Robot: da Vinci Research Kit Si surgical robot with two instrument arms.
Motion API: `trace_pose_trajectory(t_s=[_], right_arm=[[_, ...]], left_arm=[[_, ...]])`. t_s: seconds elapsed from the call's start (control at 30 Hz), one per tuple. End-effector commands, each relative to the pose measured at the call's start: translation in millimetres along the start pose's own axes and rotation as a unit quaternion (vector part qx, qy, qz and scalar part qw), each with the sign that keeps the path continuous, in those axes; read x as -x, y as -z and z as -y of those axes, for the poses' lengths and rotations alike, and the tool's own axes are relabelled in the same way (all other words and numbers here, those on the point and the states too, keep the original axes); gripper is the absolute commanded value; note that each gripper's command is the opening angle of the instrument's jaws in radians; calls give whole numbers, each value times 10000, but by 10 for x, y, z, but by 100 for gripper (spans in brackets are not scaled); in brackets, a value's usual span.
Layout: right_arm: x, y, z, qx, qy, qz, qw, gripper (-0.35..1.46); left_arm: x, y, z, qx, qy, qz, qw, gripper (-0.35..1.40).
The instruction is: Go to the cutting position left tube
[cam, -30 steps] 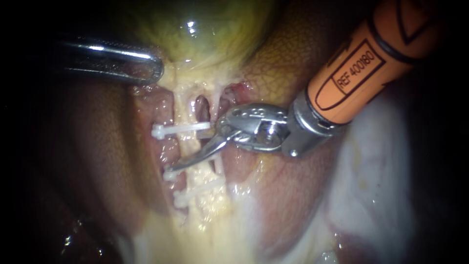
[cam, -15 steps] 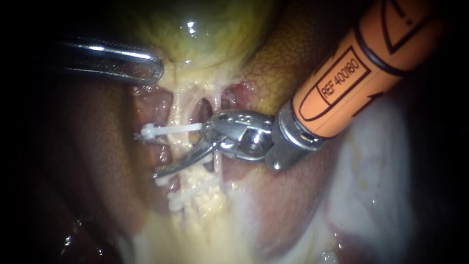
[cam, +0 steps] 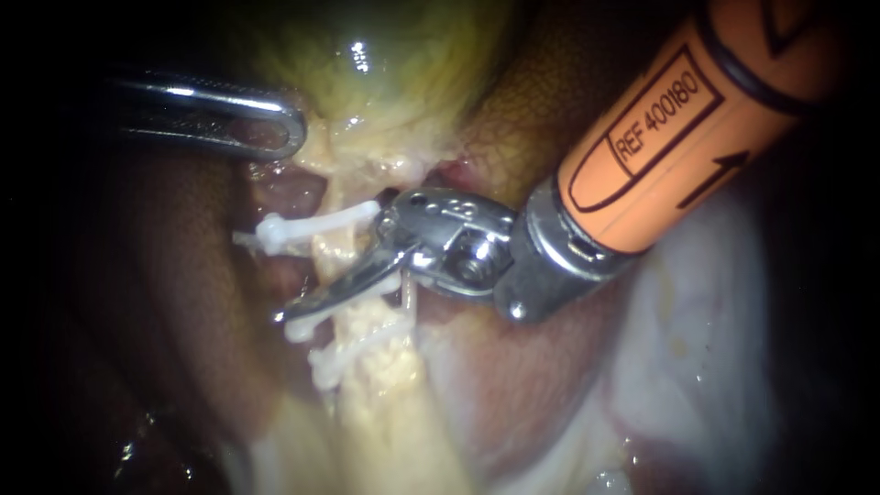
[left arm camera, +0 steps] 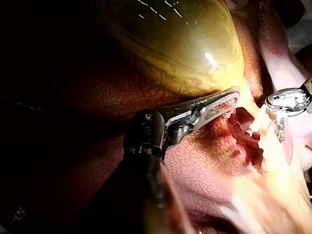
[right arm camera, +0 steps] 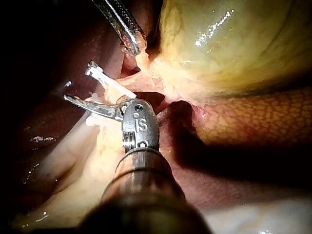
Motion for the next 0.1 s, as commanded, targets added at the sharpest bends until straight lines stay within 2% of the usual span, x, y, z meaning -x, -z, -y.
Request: trace_pose_trajectory(t_s=[0.03, 0.1], right_arm=[[1, 0, -1, 0, 2, 1, 10000, 126], [1, 1, -1, -15, 2, 5, 10000, 126]], left_arm=[[0, 0, 0, -1, 0, 0, 10000, -35], [0, 0, 0, -1, 0, 0, 10000, -35]])
